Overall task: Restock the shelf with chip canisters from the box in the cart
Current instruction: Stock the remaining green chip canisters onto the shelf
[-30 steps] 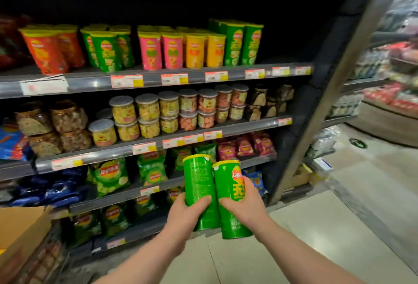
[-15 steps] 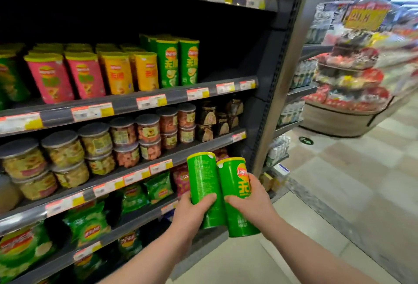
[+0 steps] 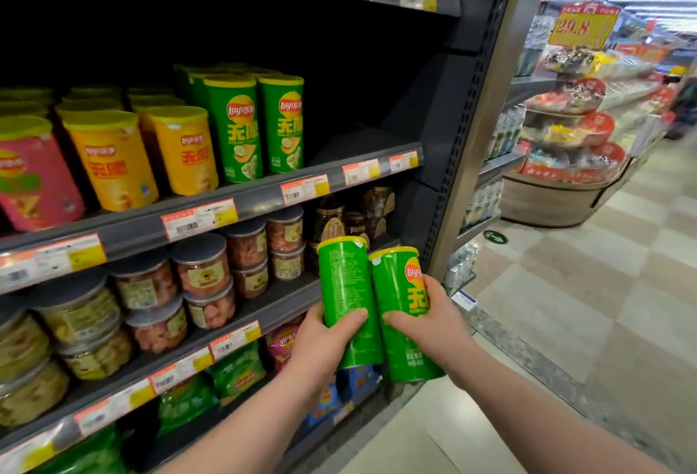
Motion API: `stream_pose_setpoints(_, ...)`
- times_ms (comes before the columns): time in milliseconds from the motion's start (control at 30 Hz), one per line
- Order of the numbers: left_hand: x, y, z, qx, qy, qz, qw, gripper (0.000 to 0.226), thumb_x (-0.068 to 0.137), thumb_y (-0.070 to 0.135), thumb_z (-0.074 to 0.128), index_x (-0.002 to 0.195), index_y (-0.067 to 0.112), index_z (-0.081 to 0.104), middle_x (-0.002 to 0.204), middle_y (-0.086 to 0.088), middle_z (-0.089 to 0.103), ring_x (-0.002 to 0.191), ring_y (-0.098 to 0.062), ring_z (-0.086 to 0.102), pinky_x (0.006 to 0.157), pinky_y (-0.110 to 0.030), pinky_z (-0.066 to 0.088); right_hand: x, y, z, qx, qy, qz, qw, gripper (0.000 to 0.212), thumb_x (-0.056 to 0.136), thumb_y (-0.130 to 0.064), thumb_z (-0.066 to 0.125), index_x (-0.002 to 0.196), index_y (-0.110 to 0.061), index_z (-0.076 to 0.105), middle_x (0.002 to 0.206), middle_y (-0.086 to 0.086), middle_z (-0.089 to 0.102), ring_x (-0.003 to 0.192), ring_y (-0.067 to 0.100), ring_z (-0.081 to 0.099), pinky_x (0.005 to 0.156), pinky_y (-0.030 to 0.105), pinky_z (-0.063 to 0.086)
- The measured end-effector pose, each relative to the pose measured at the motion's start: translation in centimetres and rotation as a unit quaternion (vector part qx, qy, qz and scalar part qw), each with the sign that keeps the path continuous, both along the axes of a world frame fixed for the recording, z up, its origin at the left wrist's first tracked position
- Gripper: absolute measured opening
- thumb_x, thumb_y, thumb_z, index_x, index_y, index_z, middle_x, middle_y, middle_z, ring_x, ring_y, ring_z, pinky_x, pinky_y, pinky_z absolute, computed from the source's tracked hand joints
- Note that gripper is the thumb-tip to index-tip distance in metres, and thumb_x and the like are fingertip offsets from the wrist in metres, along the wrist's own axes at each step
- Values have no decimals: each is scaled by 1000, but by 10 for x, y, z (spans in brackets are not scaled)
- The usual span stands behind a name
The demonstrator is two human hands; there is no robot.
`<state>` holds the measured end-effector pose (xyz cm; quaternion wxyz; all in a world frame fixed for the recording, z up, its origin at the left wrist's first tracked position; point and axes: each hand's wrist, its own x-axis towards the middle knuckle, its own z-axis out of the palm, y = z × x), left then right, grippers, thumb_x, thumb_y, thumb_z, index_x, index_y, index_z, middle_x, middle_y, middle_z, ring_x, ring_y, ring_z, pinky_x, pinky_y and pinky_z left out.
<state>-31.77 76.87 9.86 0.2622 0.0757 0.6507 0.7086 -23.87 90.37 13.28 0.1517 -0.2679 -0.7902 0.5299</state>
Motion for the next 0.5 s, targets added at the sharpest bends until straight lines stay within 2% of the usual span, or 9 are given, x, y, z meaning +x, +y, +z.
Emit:
stream_pose_setpoints(100, -19, 6, 6, 9, 0, -7, 1000, 29, 82, 26, 72, 103, 28, 53, 104, -2, 69, 93, -21, 68, 89, -44, 54, -21, 12, 10, 11, 3, 13, 1000, 52, 77, -14, 74, 107, -35, 37, 93, -13, 57, 81, 1, 58, 62, 18, 45)
stream_pose_setpoints(167, -30, 9, 11, 17, 2, 3, 1000, 27, 82, 25, 71, 100, 29, 52, 102, -1, 68, 92, -21, 68, 89, -44, 54, -37, 18, 15, 21, 5, 22, 1000, 52, 77, -15, 74, 108, -34, 37, 91, -15, 56, 80, -1, 57, 63, 18, 45)
stream_pose_setpoints(267, -47, 14, 17, 28, 12, 28, 999, 30, 83, 23, 71, 104, 28, 51, 100, 2, 68, 89, -18, 68, 83, -38, 56, -64, 29, 20, 33, 8, 39, 999, 51, 78, -16, 73, 110, -35, 38, 90, -17, 56, 78, -4, 55, 60, 15, 42)
stream_pose_setpoints(400, -69, 24, 24, 33, 35, 69, 996, 27, 84, 20, 69, 102, 31, 52, 97, 7, 67, 85, -10, 68, 67, -22, 55, -101, 50, 31, 27, 30, 71, 997, 52, 79, -14, 73, 112, -35, 38, 88, -17, 57, 74, -5, 56, 52, 9, 41)
stream_pose_setpoints(500, -85, 41, 31, 31, 45, 103, 993, 28, 84, 19, 70, 104, 30, 54, 96, 6, 69, 83, -11, 68, 64, -21, 55, -131, 74, 46, 40, 48, 105, 992, 47, 79, -13, 73, 101, -38, 39, 87, -15, 58, 72, -3, 57, 50, 6, 43)
